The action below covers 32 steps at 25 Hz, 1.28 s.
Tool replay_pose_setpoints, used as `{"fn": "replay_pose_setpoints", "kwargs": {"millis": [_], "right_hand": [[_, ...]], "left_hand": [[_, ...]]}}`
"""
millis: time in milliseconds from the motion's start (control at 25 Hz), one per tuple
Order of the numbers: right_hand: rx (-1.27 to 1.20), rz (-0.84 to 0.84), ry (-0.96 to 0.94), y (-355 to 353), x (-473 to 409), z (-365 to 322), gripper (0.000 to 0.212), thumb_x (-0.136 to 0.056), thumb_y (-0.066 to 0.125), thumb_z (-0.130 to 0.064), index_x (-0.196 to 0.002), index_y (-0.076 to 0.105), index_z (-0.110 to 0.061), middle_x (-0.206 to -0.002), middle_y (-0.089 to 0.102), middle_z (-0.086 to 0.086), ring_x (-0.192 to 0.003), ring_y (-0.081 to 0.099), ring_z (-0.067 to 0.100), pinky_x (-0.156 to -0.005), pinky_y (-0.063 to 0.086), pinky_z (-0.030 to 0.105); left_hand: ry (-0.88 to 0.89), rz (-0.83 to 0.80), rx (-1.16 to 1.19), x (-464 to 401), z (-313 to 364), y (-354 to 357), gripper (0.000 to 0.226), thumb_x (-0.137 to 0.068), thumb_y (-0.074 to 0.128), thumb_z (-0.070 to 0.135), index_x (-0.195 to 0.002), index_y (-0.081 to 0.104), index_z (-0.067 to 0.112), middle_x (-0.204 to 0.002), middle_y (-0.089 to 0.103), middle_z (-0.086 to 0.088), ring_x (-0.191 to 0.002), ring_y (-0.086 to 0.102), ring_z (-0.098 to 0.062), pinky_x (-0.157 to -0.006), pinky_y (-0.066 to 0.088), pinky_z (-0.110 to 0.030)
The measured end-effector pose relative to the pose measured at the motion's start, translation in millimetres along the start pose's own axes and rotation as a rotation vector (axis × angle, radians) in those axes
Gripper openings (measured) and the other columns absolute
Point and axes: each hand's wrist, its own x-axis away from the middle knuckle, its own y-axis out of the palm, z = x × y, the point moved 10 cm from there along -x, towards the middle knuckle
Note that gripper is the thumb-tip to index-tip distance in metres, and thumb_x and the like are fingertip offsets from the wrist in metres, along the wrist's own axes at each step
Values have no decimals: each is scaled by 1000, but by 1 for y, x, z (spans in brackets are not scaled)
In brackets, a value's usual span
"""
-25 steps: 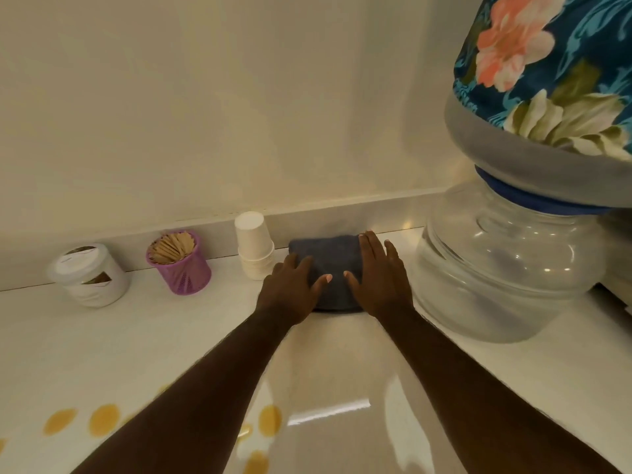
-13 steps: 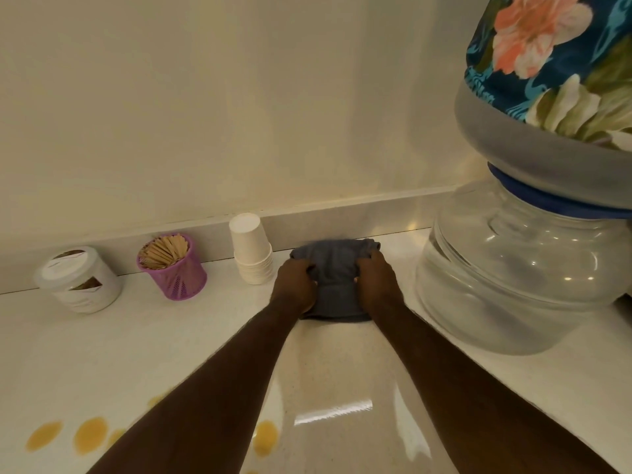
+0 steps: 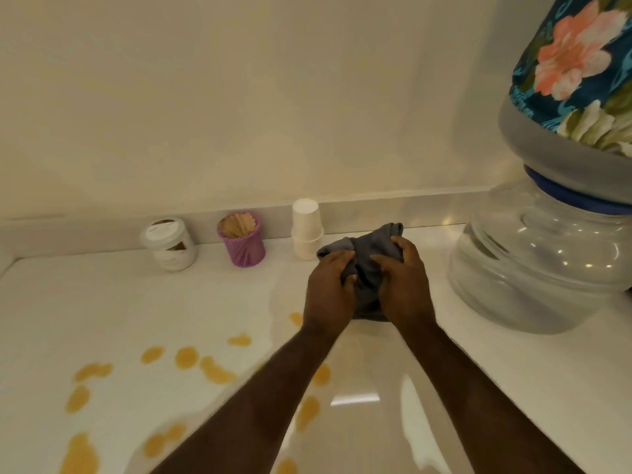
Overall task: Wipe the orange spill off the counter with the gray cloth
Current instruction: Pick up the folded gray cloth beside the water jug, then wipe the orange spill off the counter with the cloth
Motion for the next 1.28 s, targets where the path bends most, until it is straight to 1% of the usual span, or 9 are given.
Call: {"fn": "replay_pose_setpoints", "kwargs": {"millis": [80, 160, 280, 440, 600, 720, 960, 1160, 1280], "right_hand": [[20, -50, -56, -1, 23, -26, 36, -88, 57, -2, -123, 63, 1, -149, 40, 21, -134, 42, 35, -105, 20, 3], [105, -163, -229, 13, 61, -72, 42, -83, 62, -15, -122, 65, -1, -150, 38, 27, -138, 36, 40, -114, 22, 27], [86, -220, -317, 27, 106, -116, 65, -74, 67, -31, -135, 53, -11, -143, 46, 22, -135, 42, 39, -115, 33, 41], [-118, 21, -190, 17, 150, -156, 53, -81, 49, -33, -132, 45, -23, -136, 51, 15, -124, 52, 33, -100, 48, 54], [21, 179, -401, 7, 211, -217, 32, -91, 59, -26, -122, 52, -17, -131, 52, 27, -116, 51, 45, -98, 46, 52], [163, 204, -443, 16, 252, -239, 40, -95, 51, -32, -118, 64, -2, -136, 50, 29, -117, 49, 48, -98, 43, 52], [191, 103, -491, 50, 319, -270, 52, -99, 43, -38, -116, 67, 5, -141, 48, 31, -122, 48, 52, -98, 45, 58], [218, 54, -536, 92, 352, -283, 34, -92, 61, -19, -114, 68, 5, -140, 50, 31, -119, 53, 52, -97, 48, 55], [240, -32, -475, 123, 366, -273, 39, -89, 69, -13, -124, 63, 3, -141, 51, 29, -119, 54, 51, -94, 50, 55]], "left_hand": [[34, 28, 14, 27, 11, -25, 36, -89, 54, -1, -125, 59, 0, -131, 61, -16, -124, 54, -27, -110, 32, -26], [62, 26, 40, 54, 20, -50, 36, -89, 52, -3, -124, 60, 1, -130, 61, -16, -124, 54, -27, -111, 35, -28], [93, 6, 70, 92, 34, -87, 36, -90, 51, 1, -125, 60, 3, -131, 61, -15, -124, 55, -25, -111, 39, -33], [233, 42, -57, 148, 58, -146, 37, -91, 53, 19, -127, 59, 15, -131, 62, -6, -120, 55, -17, -104, 40, -39], [303, 180, -242, 213, 36, -234, 37, -93, 50, 40, -127, 56, 28, -130, 56, 3, -119, 48, -10, -93, 32, -33], [189, 232, -386, 262, -30, -297, 38, -93, 49, 43, -127, 56, 27, -133, 56, 4, -124, 49, -13, -98, 34, -40], [-80, 232, -548, 369, -167, -374, 46, -93, 44, 50, -129, 52, 23, -135, 57, 0, -125, 53, -22, -97, 41, -49], [-244, 189, -605, 419, -226, -382, 61, -91, 39, 57, -139, 44, 20, -148, 45, -7, -132, 46, -27, -104, 38, -52], [-334, 145, -595, 432, -251, -373, 73, -88, 33, 63, -143, 36, 15, -152, 38, -12, -137, 40, -32, -109, 34, -58]]}}
